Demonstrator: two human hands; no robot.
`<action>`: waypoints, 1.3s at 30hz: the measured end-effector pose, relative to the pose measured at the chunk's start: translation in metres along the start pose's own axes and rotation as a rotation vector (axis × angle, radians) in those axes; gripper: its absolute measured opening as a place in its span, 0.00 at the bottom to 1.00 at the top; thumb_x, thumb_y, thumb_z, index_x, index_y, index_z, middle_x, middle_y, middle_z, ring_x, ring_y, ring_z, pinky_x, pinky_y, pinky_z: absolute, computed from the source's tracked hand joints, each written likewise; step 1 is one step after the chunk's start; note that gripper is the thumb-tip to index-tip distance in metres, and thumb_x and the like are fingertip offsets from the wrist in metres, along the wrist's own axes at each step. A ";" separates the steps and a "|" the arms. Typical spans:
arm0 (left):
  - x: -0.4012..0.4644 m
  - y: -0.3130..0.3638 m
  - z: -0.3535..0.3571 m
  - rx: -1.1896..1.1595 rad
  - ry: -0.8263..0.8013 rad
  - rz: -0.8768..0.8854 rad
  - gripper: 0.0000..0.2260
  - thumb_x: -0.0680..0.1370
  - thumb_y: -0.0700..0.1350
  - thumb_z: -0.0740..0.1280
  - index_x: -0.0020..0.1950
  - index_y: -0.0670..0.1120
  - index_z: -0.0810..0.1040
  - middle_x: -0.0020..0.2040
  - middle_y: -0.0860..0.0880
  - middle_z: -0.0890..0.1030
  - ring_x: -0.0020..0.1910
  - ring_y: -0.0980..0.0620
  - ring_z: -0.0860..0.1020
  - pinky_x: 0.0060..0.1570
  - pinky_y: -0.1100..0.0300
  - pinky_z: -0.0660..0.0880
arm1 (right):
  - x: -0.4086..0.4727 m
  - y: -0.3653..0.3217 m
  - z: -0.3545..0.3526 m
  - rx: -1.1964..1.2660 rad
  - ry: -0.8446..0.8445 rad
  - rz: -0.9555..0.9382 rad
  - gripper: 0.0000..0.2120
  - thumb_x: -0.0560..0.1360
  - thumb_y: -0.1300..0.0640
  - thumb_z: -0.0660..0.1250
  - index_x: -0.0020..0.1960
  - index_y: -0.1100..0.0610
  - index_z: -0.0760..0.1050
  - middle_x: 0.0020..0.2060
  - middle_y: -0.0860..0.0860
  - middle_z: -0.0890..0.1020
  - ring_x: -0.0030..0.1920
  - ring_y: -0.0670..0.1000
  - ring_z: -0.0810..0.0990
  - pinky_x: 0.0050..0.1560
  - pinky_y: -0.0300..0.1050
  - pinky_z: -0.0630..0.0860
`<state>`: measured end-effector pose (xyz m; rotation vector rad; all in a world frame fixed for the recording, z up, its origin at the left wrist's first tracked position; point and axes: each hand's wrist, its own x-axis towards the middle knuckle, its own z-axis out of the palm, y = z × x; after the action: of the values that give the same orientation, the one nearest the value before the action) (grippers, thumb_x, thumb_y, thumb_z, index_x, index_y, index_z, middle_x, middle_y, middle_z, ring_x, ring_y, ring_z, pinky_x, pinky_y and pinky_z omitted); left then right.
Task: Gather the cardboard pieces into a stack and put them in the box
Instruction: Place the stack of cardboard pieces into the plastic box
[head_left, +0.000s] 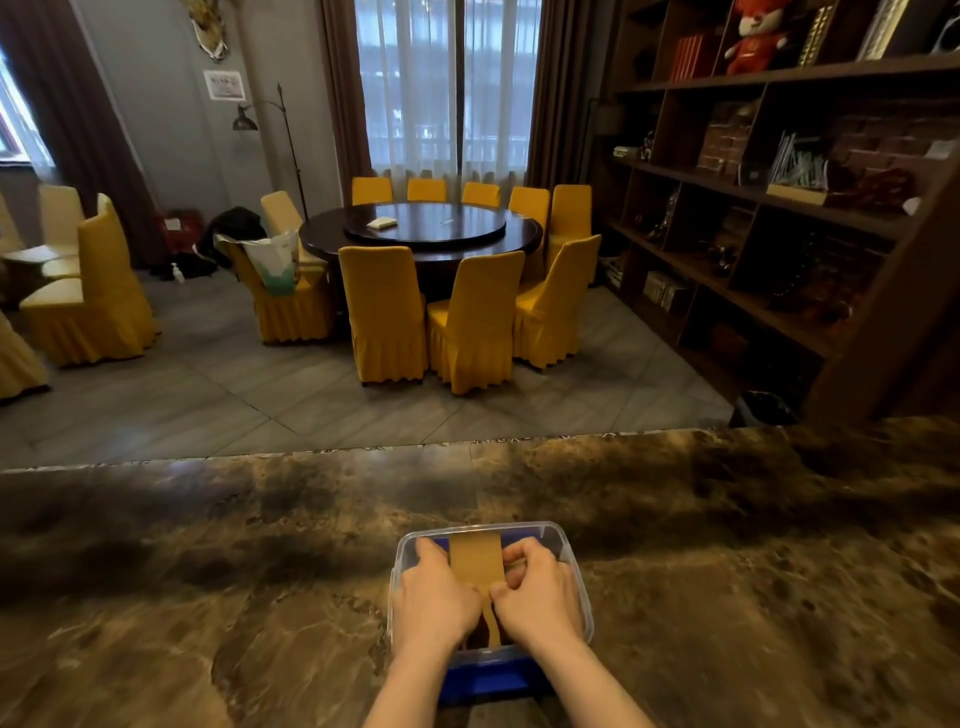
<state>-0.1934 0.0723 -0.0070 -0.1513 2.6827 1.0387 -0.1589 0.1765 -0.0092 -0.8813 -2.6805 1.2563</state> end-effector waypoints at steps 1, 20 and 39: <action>0.001 0.000 0.000 0.018 -0.011 0.002 0.18 0.76 0.45 0.69 0.64 0.49 0.68 0.52 0.47 0.83 0.54 0.45 0.81 0.55 0.50 0.82 | 0.000 0.000 0.001 -0.014 0.004 0.001 0.12 0.72 0.56 0.72 0.52 0.46 0.75 0.44 0.45 0.83 0.47 0.45 0.81 0.51 0.43 0.81; 0.006 0.001 0.015 0.346 -0.065 0.044 0.25 0.78 0.57 0.66 0.71 0.46 0.69 0.65 0.45 0.80 0.63 0.44 0.80 0.62 0.50 0.78 | -0.001 0.001 0.009 -0.211 0.152 -0.033 0.16 0.74 0.51 0.73 0.60 0.47 0.73 0.57 0.47 0.81 0.57 0.49 0.81 0.55 0.43 0.79; 0.006 -0.001 0.011 0.242 -0.081 0.208 0.18 0.78 0.51 0.69 0.68 0.56 0.76 0.63 0.51 0.82 0.61 0.49 0.81 0.64 0.50 0.80 | 0.003 0.001 0.015 -0.259 0.132 0.005 0.12 0.77 0.53 0.70 0.60 0.48 0.78 0.58 0.48 0.80 0.57 0.48 0.80 0.57 0.44 0.81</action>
<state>-0.1964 0.0791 -0.0174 0.2155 2.7643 0.7441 -0.1645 0.1684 -0.0201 -0.9598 -2.7748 0.8296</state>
